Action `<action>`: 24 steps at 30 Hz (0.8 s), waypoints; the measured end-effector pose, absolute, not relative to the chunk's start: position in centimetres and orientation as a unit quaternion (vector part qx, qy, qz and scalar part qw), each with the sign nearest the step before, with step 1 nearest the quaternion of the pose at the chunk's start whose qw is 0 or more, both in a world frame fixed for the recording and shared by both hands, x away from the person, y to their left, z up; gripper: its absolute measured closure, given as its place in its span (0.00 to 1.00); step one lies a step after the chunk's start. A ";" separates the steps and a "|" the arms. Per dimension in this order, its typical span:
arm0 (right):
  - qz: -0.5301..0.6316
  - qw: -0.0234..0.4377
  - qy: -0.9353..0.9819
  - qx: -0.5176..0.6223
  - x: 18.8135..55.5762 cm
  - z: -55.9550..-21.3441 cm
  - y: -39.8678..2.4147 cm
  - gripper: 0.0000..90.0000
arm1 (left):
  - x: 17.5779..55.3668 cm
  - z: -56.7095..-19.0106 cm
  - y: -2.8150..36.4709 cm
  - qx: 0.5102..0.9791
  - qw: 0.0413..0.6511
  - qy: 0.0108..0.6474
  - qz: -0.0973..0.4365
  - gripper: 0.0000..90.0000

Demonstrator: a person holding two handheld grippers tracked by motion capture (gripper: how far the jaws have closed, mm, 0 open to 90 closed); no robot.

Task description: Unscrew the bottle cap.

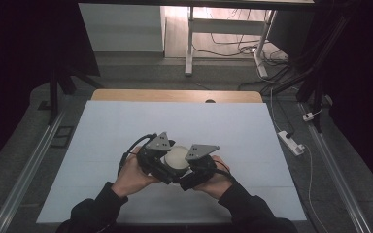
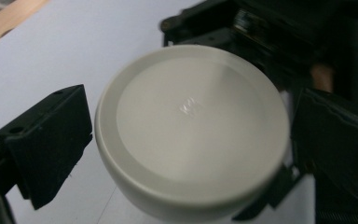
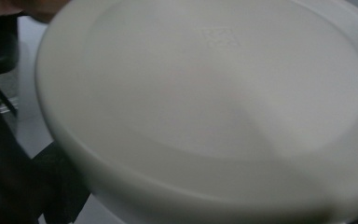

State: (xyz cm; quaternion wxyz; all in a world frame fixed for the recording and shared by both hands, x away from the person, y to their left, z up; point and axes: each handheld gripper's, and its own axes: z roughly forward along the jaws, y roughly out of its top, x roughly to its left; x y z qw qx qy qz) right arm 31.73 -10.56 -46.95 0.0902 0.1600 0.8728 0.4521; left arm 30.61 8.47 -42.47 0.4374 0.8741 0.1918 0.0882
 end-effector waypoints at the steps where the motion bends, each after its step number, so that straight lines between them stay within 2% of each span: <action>1: 0.454 0.087 0.873 0.157 31.7 -46.9 -10.6 0.08 | 30.6 -42.4 8.7 0.879 0.436 0.176 0.084 0.00; 3: 0.459 0.079 0.872 0.147 31.6 -46.8 -10.6 0.08 | 30.7 -42.4 9.5 0.889 0.434 0.131 0.066 0.00; 9: 0.466 0.056 0.875 0.119 31.1 -46.7 -10.4 0.08 | 31.1 -42.6 10.3 0.883 0.458 0.098 0.034 0.00; 16: 0.467 0.044 0.879 0.088 30.2 -46.5 -9.8 0.08 | 30.8 -42.8 10.2 0.887 0.457 0.060 0.020 0.07; 24: 0.456 0.061 0.881 0.106 30.5 -46.6 -9.9 0.08 | 30.7 -42.9 9.7 0.889 0.446 0.093 0.041 0.08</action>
